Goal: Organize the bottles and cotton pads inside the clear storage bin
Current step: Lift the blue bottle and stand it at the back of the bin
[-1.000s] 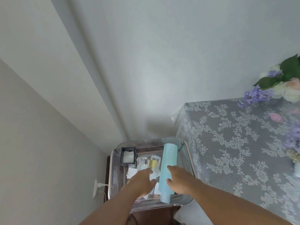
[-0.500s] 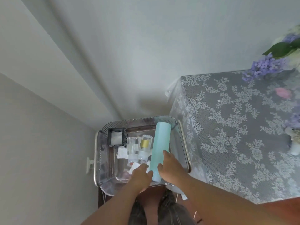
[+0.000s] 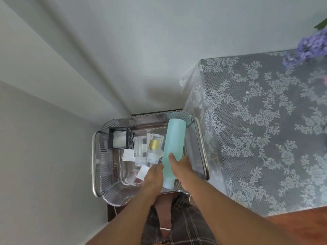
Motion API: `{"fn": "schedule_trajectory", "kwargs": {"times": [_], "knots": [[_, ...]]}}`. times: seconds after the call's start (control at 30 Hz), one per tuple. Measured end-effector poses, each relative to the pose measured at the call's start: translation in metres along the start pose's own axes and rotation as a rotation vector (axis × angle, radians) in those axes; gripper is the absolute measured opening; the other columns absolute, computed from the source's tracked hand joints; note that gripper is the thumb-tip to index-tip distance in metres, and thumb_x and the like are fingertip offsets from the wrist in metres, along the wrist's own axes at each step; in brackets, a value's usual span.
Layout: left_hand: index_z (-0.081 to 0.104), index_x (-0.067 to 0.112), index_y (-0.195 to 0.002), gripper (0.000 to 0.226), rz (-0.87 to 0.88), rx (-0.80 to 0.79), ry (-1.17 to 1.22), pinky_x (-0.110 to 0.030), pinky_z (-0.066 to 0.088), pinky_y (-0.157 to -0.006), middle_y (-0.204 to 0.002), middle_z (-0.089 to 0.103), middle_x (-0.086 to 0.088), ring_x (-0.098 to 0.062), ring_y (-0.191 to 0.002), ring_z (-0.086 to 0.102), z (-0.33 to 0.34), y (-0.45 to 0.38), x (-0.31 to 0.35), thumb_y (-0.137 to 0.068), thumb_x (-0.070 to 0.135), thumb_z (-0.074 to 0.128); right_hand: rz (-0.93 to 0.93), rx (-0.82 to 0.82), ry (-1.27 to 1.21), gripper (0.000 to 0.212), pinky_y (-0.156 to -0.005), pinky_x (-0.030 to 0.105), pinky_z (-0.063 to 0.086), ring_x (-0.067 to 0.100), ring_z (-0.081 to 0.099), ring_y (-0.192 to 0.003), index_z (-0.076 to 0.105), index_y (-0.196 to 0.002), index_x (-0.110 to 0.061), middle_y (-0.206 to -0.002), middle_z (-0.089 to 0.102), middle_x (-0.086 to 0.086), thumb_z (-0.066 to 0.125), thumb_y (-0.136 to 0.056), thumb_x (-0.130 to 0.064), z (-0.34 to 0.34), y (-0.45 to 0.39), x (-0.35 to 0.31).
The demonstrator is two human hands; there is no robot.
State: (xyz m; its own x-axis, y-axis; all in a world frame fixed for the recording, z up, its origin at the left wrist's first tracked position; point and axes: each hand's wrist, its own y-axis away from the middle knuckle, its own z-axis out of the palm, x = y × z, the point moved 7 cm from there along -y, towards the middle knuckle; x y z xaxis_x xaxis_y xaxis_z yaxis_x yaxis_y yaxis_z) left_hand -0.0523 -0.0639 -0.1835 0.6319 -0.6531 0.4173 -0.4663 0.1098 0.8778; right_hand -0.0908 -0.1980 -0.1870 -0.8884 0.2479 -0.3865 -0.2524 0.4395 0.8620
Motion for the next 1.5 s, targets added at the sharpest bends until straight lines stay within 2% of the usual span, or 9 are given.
{"fn": "schedule_trajectory", "kwargs": {"times": [0.17,0.33,0.43,0.57,0.77,0.93,1.27,1.4,1.5], "knots": [[0.064,0.022,-0.117,0.028,0.082,0.053,0.136,-0.033,0.052,-0.086,-0.106,0.067,0.01,-0.009,-0.098,0.062,-0.012,0.023,0.007,-0.103,0.04,0.046,-0.003,-0.015,-0.139,0.046,-0.089,0.04,0.06,0.022,0.071,-0.103,0.062,-0.13,-0.019,-0.117,0.071,0.001,0.064,-0.096,-0.05,-0.006,0.021,-0.001],[0.063,0.034,-0.123,0.035,0.162,0.01,0.232,-0.03,0.055,-0.088,-0.115,0.068,0.018,0.007,-0.097,0.067,-0.017,0.056,0.027,-0.093,0.052,0.063,0.095,-0.188,-0.476,0.03,-0.075,0.036,0.061,0.023,0.079,-0.095,0.072,-0.118,-0.019,-0.106,0.082,0.004,0.063,-0.102,-0.043,-0.008,0.053,-0.004],[0.058,0.034,-0.132,0.052,0.199,-0.013,0.347,-0.042,0.059,-0.091,-0.108,0.075,0.016,-0.007,-0.097,0.073,-0.011,0.074,0.046,-0.085,0.055,0.066,0.104,-0.246,-0.583,0.045,-0.09,0.048,0.062,0.03,0.078,-0.103,0.066,-0.127,-0.011,-0.114,0.08,0.012,0.067,-0.099,-0.046,-0.02,0.06,-0.012],[0.049,0.044,-0.14,0.063,0.264,0.068,0.314,-0.042,0.061,-0.085,-0.113,0.07,0.014,-0.009,-0.098,0.071,-0.011,0.083,0.079,-0.082,0.067,0.053,0.044,-0.296,-0.619,0.05,-0.067,0.038,0.063,0.035,0.078,-0.1,0.059,-0.131,-0.012,-0.119,0.076,0.019,0.07,-0.097,-0.046,-0.037,0.067,-0.039],[0.054,0.038,-0.136,0.076,0.276,0.059,0.348,-0.049,0.06,-0.087,-0.115,0.07,-0.001,-0.02,-0.102,0.07,-0.015,0.083,0.119,-0.075,0.08,0.038,-0.179,-0.157,-0.349,0.052,-0.07,0.045,0.068,0.029,0.081,-0.087,0.056,-0.141,-0.021,-0.118,0.074,0.015,0.068,-0.096,-0.046,-0.056,0.068,-0.086],[0.062,0.034,-0.126,0.062,0.311,0.036,0.349,-0.055,0.057,-0.09,-0.112,0.07,-0.006,-0.027,-0.103,0.069,-0.016,0.078,0.149,-0.089,0.073,0.031,-0.292,-0.047,-0.235,0.022,-0.066,0.049,0.068,0.032,0.08,-0.077,0.069,-0.112,-0.032,-0.105,0.075,0.012,0.058,-0.1,-0.047,-0.078,0.065,-0.125],[0.059,0.029,-0.136,0.048,0.34,-0.025,0.29,-0.052,0.044,-0.106,-0.129,0.066,0.0,-0.019,-0.12,0.06,-0.019,0.061,0.165,-0.103,0.054,0.035,-0.412,0.062,-0.103,0.041,-0.061,0.042,0.066,0.027,0.077,-0.077,0.065,-0.11,-0.031,-0.107,0.072,0.008,0.039,-0.1,-0.061,-0.097,0.066,-0.149],[0.061,0.03,-0.133,0.043,0.316,-0.044,0.348,-0.034,0.055,-0.085,-0.122,0.068,0.009,-0.011,-0.11,0.065,-0.027,0.054,0.137,-0.104,0.054,0.04,-0.543,0.215,-0.072,0.03,-0.085,0.049,0.062,0.019,0.073,-0.099,0.06,-0.108,-0.041,-0.115,0.071,-0.008,0.04,-0.098,-0.061,-0.095,0.09,-0.12],[0.061,0.029,-0.132,0.039,0.282,0.041,0.282,-0.031,0.057,-0.082,-0.118,0.067,0.012,-0.009,-0.106,0.065,-0.04,0.042,0.096,-0.104,0.051,0.044,-0.641,0.3,-0.088,0.034,-0.079,0.03,0.058,-0.001,0.07,-0.098,0.057,-0.119,-0.043,-0.119,0.068,-0.019,0.042,-0.098,-0.065,-0.084,0.11,-0.085]]}}
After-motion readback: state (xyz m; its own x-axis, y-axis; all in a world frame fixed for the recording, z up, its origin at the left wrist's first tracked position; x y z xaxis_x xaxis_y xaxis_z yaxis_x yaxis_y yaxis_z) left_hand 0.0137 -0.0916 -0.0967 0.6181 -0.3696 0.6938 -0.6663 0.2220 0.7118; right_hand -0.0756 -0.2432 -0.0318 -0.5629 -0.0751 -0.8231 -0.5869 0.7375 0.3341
